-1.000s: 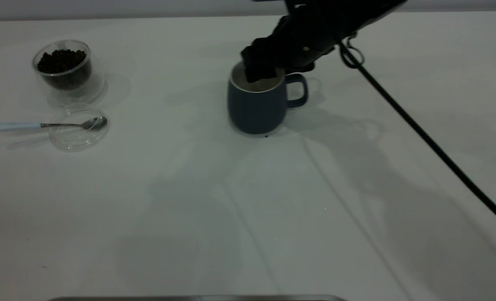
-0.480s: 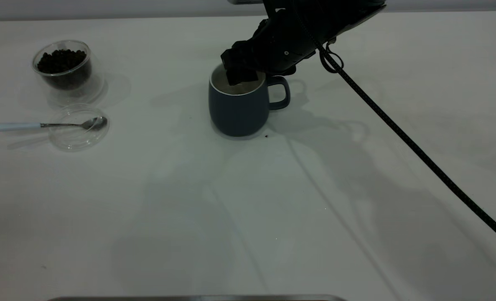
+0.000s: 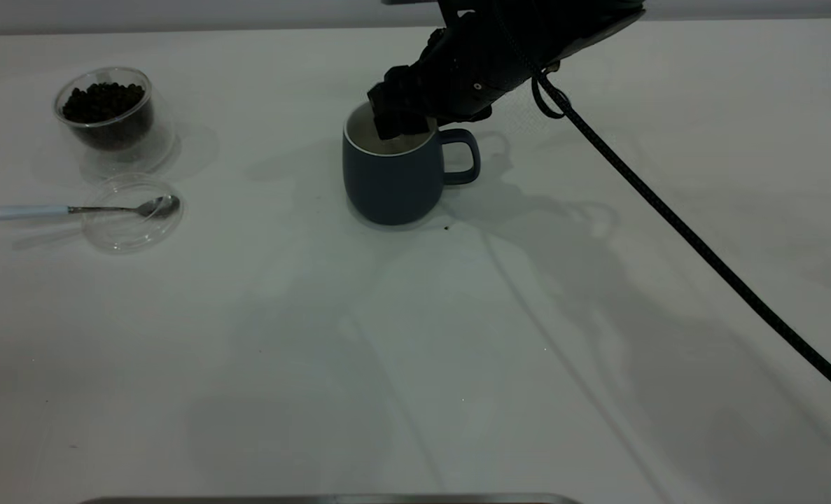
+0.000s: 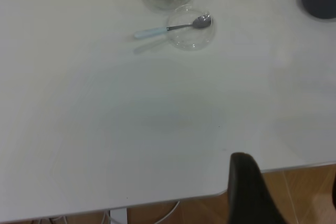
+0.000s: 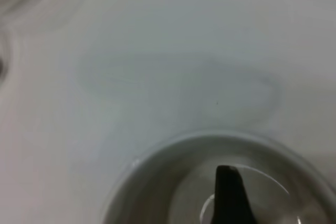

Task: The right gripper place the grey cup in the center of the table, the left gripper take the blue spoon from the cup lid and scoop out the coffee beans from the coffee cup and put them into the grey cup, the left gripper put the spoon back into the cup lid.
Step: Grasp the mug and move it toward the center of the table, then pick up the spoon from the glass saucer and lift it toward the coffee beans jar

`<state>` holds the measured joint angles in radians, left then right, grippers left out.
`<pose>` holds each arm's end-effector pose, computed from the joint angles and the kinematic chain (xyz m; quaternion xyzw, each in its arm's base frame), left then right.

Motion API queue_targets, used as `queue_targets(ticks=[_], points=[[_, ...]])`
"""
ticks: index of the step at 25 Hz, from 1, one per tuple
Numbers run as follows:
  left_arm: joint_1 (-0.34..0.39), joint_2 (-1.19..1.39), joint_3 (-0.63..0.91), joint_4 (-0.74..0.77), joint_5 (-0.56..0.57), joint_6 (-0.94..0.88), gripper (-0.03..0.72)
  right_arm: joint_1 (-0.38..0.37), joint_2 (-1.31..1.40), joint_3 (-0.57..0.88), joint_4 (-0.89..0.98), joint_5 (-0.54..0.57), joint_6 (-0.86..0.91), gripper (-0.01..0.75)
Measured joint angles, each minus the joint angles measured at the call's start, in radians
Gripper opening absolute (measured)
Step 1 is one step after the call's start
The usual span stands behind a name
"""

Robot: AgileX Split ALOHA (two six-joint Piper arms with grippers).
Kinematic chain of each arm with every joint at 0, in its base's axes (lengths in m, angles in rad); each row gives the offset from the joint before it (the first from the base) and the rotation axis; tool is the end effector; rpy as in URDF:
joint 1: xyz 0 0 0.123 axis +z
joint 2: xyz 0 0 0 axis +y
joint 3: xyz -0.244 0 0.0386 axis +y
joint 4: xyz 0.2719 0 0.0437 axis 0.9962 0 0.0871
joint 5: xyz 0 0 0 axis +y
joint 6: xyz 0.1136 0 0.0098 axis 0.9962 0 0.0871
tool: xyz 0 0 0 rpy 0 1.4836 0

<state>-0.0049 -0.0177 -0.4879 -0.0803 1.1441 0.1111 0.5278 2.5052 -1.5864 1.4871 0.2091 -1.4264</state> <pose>0.0689 -0.0087 0.2676 0.0539 0.8705 -0.0141 0.4890 0.4136 0.2686 -0.0364 -0.2519 0.8966 0.1946 0.3079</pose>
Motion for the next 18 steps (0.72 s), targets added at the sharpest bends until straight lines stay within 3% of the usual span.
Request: queue_targets(ticks=[11, 15, 18], points=[[0.0, 0.0, 0.0, 0.0, 0.0, -0.001, 0.45, -0.012, -0.204, 0.013, -0.343, 0.044, 0.02, 0.461], [0.0, 0.0, 0.0, 0.0, 0.0, -0.001, 0.45, -0.033, -0.39, 0.109, -0.492, 0.168, 0.141, 0.461], [0.0, 0.0, 0.0, 0.0, 0.0, -0.001, 0.45, -0.051, -0.577, 0.22, -0.664, 0.34, 0.268, 0.461]])
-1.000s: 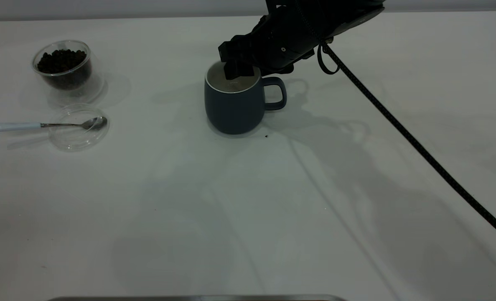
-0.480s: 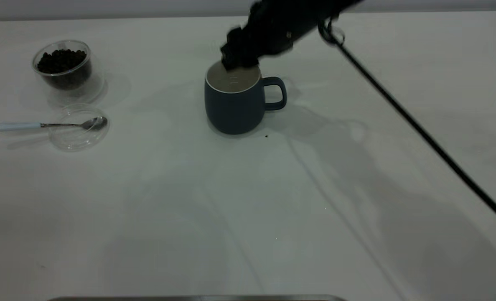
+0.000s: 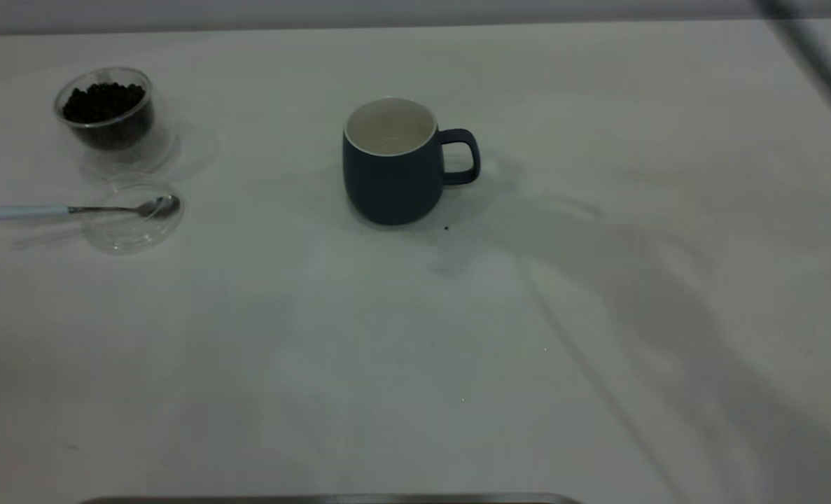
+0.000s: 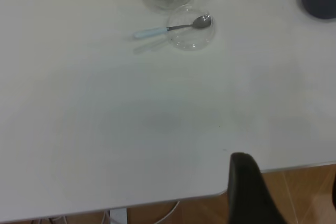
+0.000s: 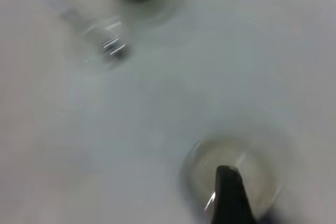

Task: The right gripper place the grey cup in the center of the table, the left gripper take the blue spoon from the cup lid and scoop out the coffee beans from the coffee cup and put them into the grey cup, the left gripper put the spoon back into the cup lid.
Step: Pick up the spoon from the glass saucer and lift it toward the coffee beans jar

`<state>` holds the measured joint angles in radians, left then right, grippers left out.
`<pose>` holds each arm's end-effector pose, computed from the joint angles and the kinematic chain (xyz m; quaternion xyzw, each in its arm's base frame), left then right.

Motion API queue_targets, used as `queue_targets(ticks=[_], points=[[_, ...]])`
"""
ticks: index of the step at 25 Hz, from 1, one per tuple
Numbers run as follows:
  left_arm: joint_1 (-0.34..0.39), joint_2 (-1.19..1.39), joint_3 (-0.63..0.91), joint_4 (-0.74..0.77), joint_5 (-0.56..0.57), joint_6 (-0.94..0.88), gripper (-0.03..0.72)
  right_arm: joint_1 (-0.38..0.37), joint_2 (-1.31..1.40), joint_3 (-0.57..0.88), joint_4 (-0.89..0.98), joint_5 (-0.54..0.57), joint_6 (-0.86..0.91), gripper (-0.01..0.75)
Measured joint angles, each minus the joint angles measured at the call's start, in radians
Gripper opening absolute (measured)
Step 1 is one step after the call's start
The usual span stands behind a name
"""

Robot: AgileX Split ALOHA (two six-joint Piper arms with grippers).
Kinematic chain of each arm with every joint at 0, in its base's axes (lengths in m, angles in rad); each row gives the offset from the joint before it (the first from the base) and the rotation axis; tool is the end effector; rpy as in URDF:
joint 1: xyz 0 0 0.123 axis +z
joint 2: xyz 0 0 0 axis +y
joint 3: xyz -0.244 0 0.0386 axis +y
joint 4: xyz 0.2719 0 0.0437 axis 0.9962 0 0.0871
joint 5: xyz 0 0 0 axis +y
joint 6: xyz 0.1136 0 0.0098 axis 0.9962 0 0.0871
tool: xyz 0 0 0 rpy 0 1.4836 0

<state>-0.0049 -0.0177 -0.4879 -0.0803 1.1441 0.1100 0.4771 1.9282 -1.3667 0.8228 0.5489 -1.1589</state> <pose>0.0689 -0.0087 0.2676 0.0534 0.8705 -0.0143 0.4890 0.3734 0.2422 0.1498 -0.4580 0.8018 0.1934 0.3316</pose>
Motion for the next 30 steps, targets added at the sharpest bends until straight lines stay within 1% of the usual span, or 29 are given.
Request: queue_targets(ticks=[3, 5, 9, 13, 16, 18, 21, 25, 27, 30], points=[[0.0, 0.0, 0.0, 0.0, 0.0, 0.0, 0.45, -0.005, -0.2, 0.118, -0.212, 0.2, 0.173, 0.461], [0.0, 0.0, 0.0, 0.0, 0.0, 0.0, 0.45, -0.005, -0.323, 0.18, -0.364, 0.309, 0.303, 0.461], [0.0, 0.0, 0.0, 0.0, 0.0, 0.0, 0.45, -0.005, -0.53, 0.268, -0.618, 0.486, 0.584, 0.461], [0.0, 0.0, 0.0, 0.0, 0.0, 0.0, 0.45, -0.007, -0.655, 0.359, -0.779, 0.639, 0.885, 0.461], [0.0, 0.0, 0.0, 0.0, 0.0, 0.001, 0.45, -0.008, -0.732, 0.478, -0.841, 0.661, 1.07, 0.461], [0.0, 0.0, 0.0, 0.0, 0.0, 0.001, 0.45, -0.008, -0.807, 0.57, -0.851, 0.663, 1.121, 0.461], [0.0, 0.0, 0.0, 0.0, 0.0, 0.001, 0.45, -0.008, -0.944, 0.712, -0.863, 0.655, 1.144, 0.461], [0.0, 0.0, 0.0, 0.0, 0.0, 0.001, 0.45, -0.008, -1.139, 0.852, -0.87, 0.592, 1.149, 0.461], [0.0, 0.0, 0.0, 0.0, 0.0, 0.001, 0.45, -0.008, -1.227, 0.889, -0.872, 0.565, 1.149, 0.461], [0.0, 0.0, 0.0, 0.0, 0.0, 0.001, 0.45, -0.027, -1.343, 0.896, -0.873, 0.554, 1.149, 0.461]])
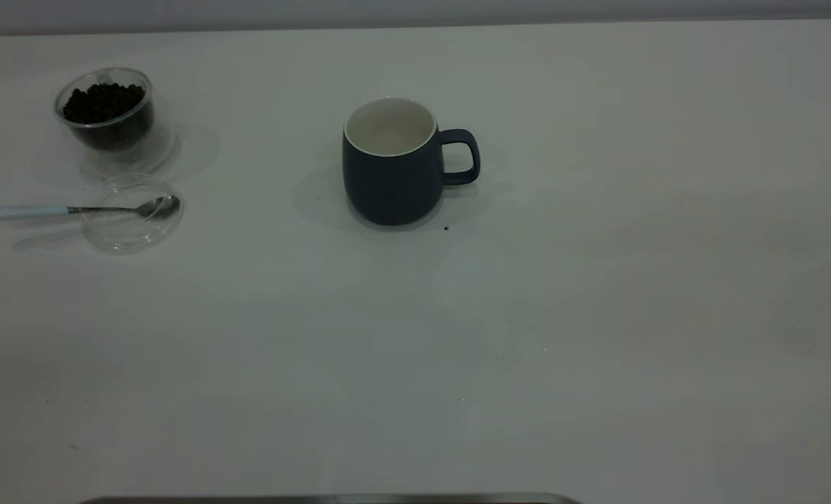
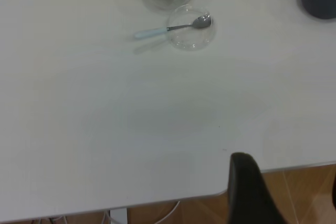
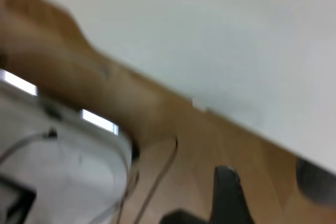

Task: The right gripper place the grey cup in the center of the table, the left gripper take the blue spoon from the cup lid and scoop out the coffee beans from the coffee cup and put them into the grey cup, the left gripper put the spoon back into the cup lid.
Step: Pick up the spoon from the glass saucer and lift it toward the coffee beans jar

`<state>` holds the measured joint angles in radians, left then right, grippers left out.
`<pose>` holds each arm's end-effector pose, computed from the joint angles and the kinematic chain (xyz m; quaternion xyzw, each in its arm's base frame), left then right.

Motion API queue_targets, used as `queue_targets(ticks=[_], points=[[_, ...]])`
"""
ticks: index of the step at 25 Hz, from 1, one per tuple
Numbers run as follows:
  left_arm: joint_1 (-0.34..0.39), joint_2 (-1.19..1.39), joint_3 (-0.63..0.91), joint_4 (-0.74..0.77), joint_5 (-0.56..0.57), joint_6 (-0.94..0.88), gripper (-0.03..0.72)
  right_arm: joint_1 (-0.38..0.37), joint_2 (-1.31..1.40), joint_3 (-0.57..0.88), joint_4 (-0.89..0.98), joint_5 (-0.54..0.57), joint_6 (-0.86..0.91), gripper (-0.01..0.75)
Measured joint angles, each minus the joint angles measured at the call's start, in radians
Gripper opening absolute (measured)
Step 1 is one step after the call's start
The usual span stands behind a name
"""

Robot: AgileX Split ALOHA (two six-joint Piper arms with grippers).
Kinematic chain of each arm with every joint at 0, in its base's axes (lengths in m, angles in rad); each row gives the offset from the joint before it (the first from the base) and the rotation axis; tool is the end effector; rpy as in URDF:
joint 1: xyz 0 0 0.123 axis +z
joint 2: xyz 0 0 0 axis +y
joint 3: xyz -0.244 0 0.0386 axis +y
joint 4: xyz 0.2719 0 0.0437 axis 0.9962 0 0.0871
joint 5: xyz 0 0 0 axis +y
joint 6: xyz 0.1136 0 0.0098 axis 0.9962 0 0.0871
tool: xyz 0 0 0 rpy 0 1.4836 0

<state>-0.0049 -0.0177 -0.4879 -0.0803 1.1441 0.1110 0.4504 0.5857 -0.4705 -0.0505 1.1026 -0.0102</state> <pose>0.0689 -0.0087 0.2676 0.0538 0.8705 -0.0141 0.4890 0.1297 0.0570 0.1991 -0.2287 0.9484 0.0238 0.2183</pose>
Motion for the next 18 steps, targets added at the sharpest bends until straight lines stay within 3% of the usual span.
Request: queue_targets(ticks=[10, 14, 18], points=[[0.0, 0.0, 0.0, 0.0, 0.0, 0.0, 0.45, -0.313, -0.46, 0.0, -0.002, 0.009, 0.0, 0.461], [0.0, 0.0, 0.0, 0.0, 0.0, 0.0, 0.45, -0.368, -0.6, 0.0, -0.002, 0.022, 0.0, 0.461], [0.0, 0.0, 0.0, 0.0, 0.0, -0.001, 0.45, -0.356, -0.602, 0.0, -0.002, 0.024, 0.0, 0.461]])
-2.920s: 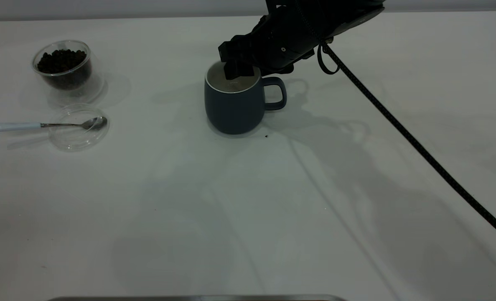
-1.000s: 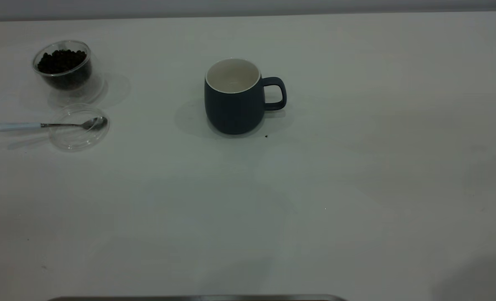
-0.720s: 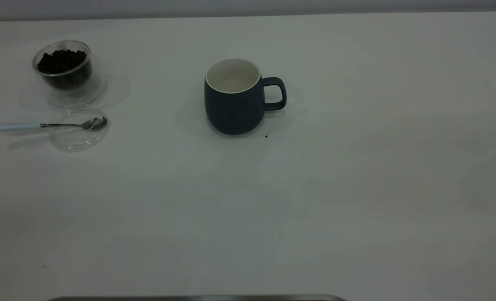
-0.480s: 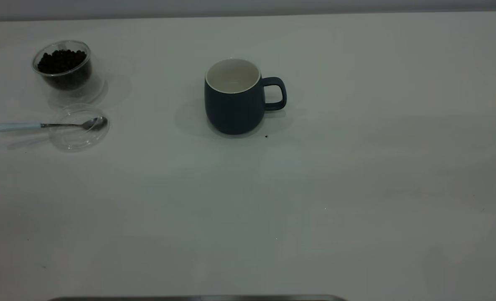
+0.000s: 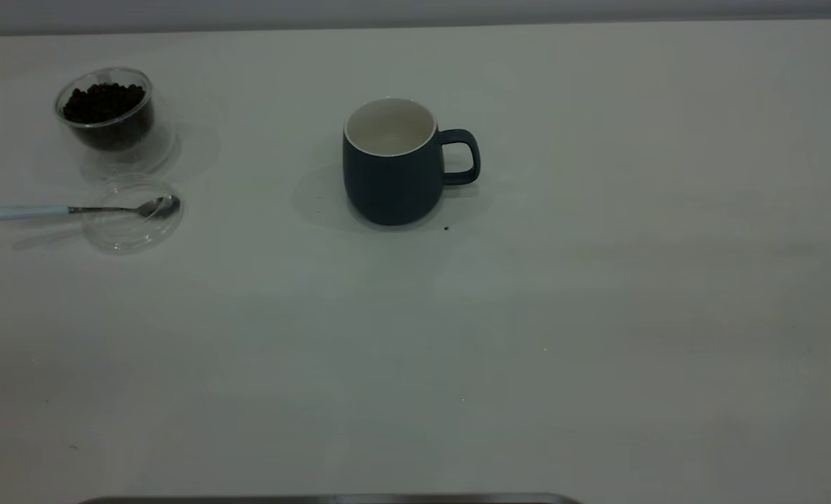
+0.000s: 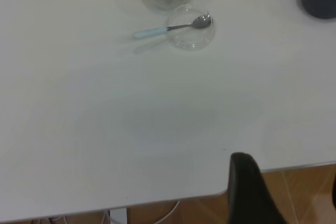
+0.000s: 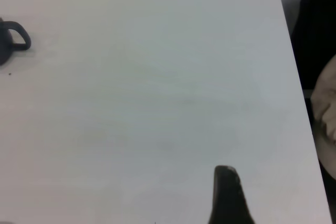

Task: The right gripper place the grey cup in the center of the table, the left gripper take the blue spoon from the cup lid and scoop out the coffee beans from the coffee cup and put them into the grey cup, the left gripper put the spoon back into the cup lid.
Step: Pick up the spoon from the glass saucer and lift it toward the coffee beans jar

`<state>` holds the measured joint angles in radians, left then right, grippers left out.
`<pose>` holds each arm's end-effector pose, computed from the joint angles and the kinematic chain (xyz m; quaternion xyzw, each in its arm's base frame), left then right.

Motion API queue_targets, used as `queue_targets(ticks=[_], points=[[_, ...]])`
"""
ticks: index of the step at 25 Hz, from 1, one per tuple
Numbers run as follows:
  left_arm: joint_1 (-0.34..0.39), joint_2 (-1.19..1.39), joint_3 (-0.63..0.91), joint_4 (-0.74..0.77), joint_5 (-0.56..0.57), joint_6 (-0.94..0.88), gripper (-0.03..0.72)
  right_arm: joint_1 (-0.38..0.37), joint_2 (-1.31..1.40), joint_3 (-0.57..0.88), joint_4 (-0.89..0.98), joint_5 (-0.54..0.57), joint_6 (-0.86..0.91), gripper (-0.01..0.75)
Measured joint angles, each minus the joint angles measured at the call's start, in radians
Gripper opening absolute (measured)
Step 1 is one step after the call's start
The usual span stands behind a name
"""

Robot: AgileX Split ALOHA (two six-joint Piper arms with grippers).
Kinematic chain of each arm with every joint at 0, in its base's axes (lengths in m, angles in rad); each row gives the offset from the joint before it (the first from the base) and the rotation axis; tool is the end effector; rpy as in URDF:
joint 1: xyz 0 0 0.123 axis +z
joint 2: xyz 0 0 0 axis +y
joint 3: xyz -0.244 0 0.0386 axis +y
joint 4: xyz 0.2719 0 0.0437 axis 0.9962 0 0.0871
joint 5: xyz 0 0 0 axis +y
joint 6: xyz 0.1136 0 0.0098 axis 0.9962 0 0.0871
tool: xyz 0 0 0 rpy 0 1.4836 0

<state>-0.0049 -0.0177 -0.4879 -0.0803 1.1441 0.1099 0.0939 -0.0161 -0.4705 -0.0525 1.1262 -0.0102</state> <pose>0.0689 -0.0087 0.2676 0.0534 0.8705 -0.0144 0.4890 0.0724 0.0014 0.2636 -0.0437 0.8717 -0.0058 0.4880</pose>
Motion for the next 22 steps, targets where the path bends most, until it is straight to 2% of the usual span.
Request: queue_targets(ticks=[4, 22], points=[[0.0, 0.0, 0.0, 0.0, 0.0, 0.0, 0.45, 0.025, 0.0, 0.0, 0.0, 0.0, 0.0, 0.461], [0.0, 0.0, 0.0, 0.0, 0.0, 0.0, 0.45, 0.026, 0.0, 0.0, 0.0, 0.0, -0.001, 0.461]])
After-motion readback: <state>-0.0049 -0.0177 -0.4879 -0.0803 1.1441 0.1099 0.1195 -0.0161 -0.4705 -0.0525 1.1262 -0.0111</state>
